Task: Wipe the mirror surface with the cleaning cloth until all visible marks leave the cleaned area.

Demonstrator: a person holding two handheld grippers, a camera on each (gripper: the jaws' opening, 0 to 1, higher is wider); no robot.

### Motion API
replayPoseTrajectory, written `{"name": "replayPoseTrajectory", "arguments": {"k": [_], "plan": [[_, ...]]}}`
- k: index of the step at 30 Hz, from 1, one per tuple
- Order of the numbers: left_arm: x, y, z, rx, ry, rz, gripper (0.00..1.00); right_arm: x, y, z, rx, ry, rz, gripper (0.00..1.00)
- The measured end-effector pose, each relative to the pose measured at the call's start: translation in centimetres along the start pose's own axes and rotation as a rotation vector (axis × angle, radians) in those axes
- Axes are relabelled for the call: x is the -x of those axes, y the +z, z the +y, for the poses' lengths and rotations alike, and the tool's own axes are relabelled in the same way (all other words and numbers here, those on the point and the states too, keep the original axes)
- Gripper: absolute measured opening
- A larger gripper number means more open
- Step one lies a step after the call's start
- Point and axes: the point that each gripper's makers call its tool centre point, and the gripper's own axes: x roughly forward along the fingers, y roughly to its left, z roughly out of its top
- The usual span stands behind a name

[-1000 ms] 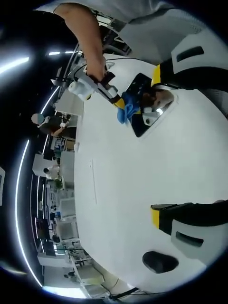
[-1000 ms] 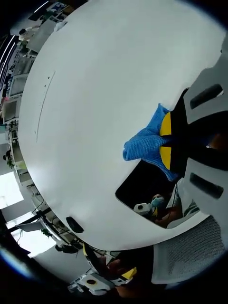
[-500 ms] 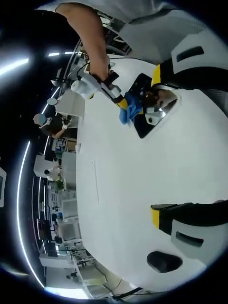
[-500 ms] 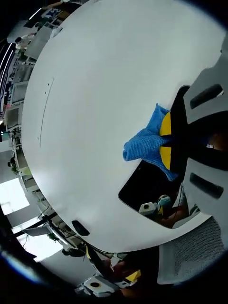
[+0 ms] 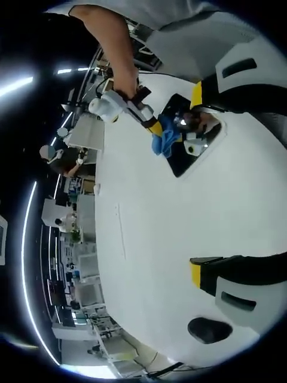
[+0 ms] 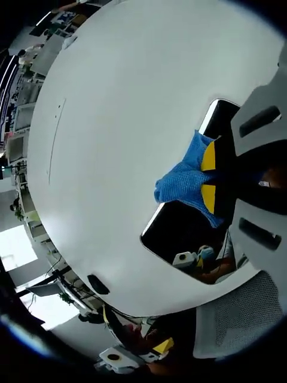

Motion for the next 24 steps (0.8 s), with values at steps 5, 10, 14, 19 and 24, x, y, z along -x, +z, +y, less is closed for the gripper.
{"name": "replayPoseTrajectory", "arguments": {"k": [5,10,14,19,24], "plan": [[0.0,0.5,-0.4,-0.005,-0.003,-0.011,0.99,0.2,-0.6,0.3,-0.012,0.014,-0.009,0.0],[-0.3,0.1,-0.2,0.003,-0.006,-0.003,0.99,0.8,-1.5,1.0,-0.001,0.017,-0.001,0.0],[-0.3,0.2,-0.4,-0.006,-0.013,-0.002,0.99,0.9,-2.1,1.3,-0.004,0.026,-0.002,0.0],[-0.1,-0.2,-0.1,-0.003,-0.009,-0.003,0.99,1.2,-2.7,1.6,-0.002,0.031,0.0,0.0],[0.0,-0.6,-0.1,-0.004,-0.01,0.004,0.99,1.5,-3.4,2.0,-0.009,0.035,-0.004,0.0]]}}
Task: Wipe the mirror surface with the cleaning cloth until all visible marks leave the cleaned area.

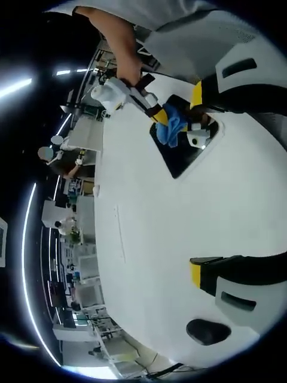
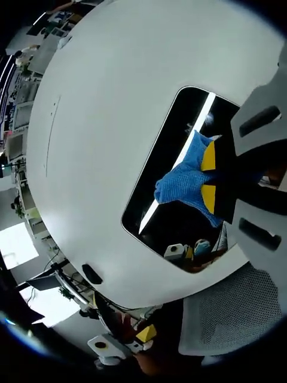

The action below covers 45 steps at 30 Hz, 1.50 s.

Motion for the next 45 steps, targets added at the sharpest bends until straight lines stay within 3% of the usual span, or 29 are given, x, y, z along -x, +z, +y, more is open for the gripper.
{"name": "replayPoseTrajectory", "arguments": {"k": [17,27,45], "plan": [[-0.2,-0.2,-0.9,0.0,-0.012,0.013,0.99,1.1,-2.1,1.1,-0.04,0.008,-0.024,0.0],[-0.3,-0.8,-0.2,0.008,-0.012,0.014,0.99,1.6,-3.6,1.8,-0.062,0.017,-0.025,0.0],[-0.4,-1.4,-0.6,0.035,-0.012,0.017,0.99,2.6,-5.9,3.6,-0.077,0.057,0.006,0.0]]}}
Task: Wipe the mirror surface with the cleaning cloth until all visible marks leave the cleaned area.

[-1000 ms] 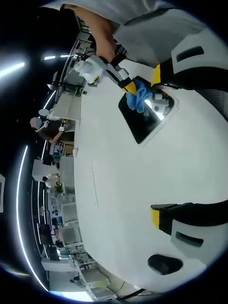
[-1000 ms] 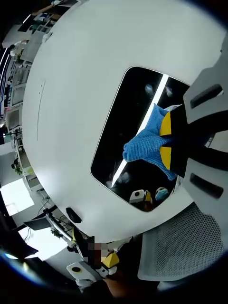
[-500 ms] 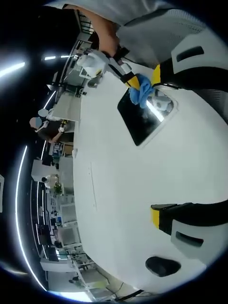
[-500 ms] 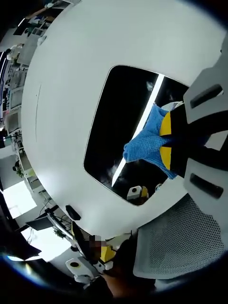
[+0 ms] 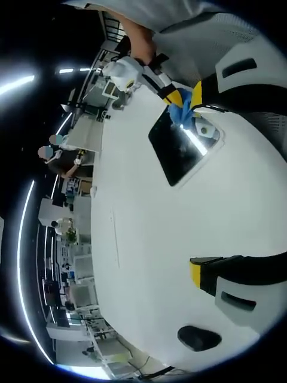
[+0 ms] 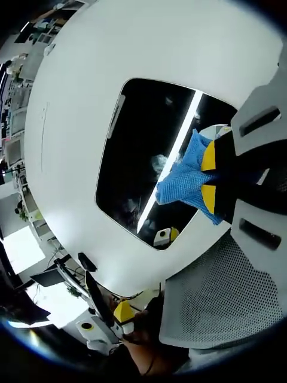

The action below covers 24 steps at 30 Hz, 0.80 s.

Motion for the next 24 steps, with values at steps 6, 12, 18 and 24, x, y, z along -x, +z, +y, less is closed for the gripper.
{"name": "replayPoseTrajectory", "arguments": {"k": [6,12,18,24], "plan": [[0.0,-0.2,-0.1,0.007,0.003,0.002,0.99,0.0,0.0,0.0,0.018,0.004,0.0,0.0],[0.1,0.0,0.1,0.008,0.008,-0.002,0.99,0.1,-0.2,-0.3,0.017,0.006,0.007,0.0],[0.2,0.0,0.2,0.004,0.009,0.0,0.99,0.5,-0.5,-0.9,0.011,0.001,0.008,0.0],[0.2,-0.2,-0.1,-0.001,0.002,0.006,0.99,1.0,-0.9,-1.8,0.0,-0.01,0.011,0.0]]}}
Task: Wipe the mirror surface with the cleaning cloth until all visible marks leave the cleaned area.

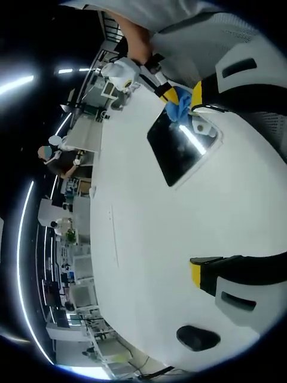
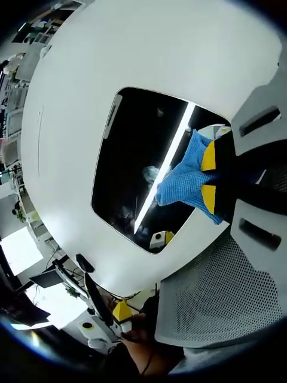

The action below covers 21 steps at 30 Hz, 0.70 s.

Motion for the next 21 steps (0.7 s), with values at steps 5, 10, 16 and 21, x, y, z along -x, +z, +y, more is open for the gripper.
{"name": "replayPoseTrajectory", "arguments": {"k": [5,10,16,21], "plan": [[0.1,0.1,0.0,-0.002,0.001,0.0,0.99,0.5,-0.4,-0.9,-0.011,-0.01,-0.002,0.0],[0.1,0.2,0.1,-0.003,0.0,0.0,0.99,0.8,-0.8,-1.8,-0.018,-0.029,0.006,0.0],[-0.1,0.3,0.1,-0.003,-0.006,-0.004,0.99,1.1,-1.0,-2.3,-0.022,-0.042,0.008,0.0],[-0.2,0.5,-0.2,0.042,-0.013,-0.024,0.99,1.1,-0.9,-2.3,-0.022,-0.049,0.006,0.0]]}}
